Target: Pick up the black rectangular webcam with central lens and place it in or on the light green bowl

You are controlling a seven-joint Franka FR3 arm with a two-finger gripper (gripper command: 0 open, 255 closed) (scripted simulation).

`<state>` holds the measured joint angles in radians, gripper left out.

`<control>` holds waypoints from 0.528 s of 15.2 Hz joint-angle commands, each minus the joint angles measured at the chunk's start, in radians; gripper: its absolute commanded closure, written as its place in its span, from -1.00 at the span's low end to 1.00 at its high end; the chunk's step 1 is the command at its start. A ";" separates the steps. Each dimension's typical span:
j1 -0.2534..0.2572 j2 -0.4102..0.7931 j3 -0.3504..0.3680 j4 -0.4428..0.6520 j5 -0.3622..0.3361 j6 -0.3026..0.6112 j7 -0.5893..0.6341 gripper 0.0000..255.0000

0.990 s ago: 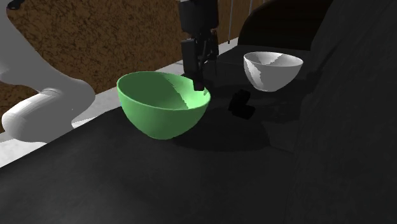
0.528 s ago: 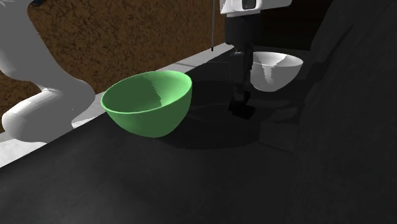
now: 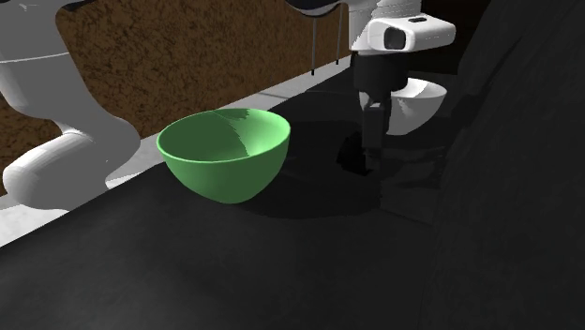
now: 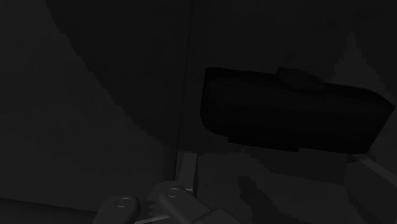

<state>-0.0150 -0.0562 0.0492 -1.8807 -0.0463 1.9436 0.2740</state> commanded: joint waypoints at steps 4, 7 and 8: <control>-0.001 0.013 -0.001 -0.018 -0.001 0.032 -0.001 -1.00; -0.001 0.013 -0.001 -0.018 -0.001 0.032 -0.001 -1.00; -0.001 0.013 -0.001 -0.018 -0.001 0.032 -0.001 -1.00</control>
<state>-0.0162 -0.0433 0.0479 -1.8991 -0.0473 1.9754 0.2734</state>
